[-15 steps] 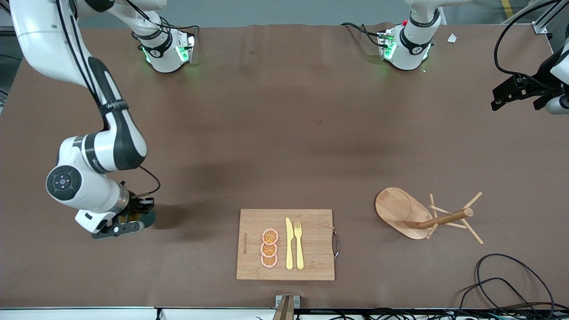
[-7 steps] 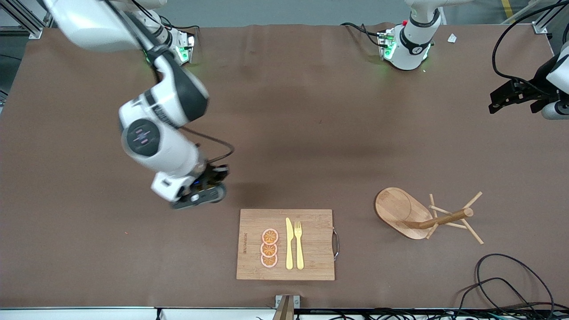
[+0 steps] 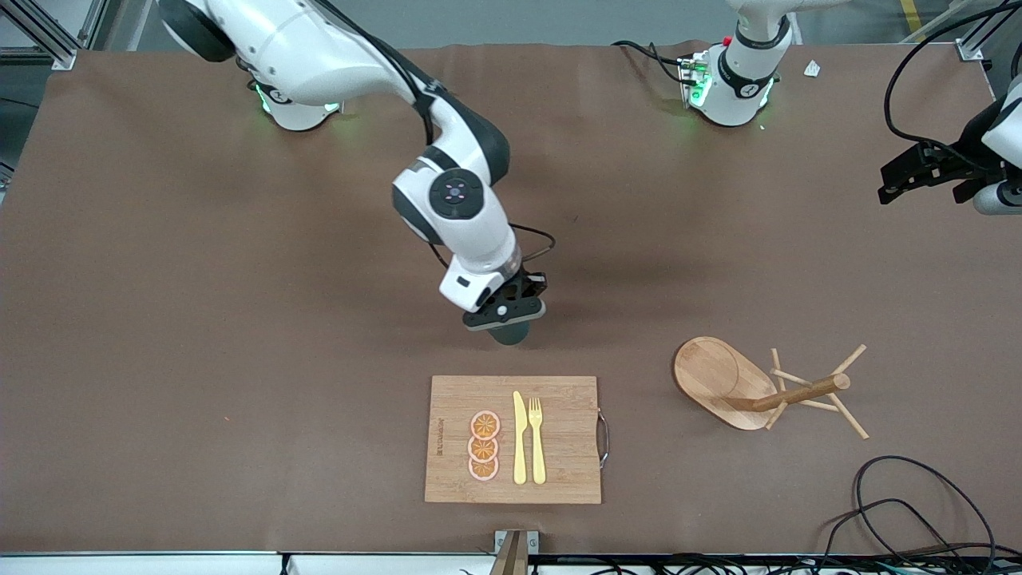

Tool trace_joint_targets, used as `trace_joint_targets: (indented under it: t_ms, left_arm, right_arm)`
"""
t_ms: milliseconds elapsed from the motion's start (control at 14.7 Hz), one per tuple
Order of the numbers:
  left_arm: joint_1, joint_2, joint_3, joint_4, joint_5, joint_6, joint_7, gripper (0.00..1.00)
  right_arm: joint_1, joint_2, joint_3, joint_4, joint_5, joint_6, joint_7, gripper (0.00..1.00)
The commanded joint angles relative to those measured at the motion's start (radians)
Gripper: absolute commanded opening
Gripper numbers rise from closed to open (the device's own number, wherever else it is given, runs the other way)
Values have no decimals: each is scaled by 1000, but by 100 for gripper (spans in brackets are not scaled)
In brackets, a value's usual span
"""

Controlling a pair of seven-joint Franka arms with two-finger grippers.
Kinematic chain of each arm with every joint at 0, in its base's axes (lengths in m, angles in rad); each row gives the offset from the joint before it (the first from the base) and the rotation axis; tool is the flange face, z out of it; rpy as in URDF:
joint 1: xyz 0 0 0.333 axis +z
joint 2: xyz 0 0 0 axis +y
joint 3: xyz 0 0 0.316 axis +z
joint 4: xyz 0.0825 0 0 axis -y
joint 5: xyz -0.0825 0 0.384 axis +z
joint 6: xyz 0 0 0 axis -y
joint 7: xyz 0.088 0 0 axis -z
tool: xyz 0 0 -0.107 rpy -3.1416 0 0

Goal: Pass cup and hang on rack
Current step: 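Carry the mug toward the table middle with the right gripper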

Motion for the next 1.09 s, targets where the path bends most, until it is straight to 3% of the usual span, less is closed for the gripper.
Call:
trace_joint_targets:
  t_ms: [0,409,477,545,818,1023]
  left_arm:
    - [6,4,-4,17,1,-9,-3,100]
    - [8,4,-4,19,5,-9,3,100]
    - [8,4,-3,19,1,-9,1,100]
    - [8,5,-2,19,2,-9,1,100]
    - [2,5,-2,19,2,-9,-9,100]
    - [-12,5,-7,54,1,-9,-12,100]
  right_arm:
    - [58,53,-47,82,-17,-2,59,4]
    - [84,96,-47,83,-19,58,119,7]
    - [81,94,-47,84,-17,53,119,14]
    - [79,93,-47,84,-19,50,117,28]
    - [67,62,-50,84,-19,-21,111,100]
    - [40,44,-48,179,-19,-216,106,100]
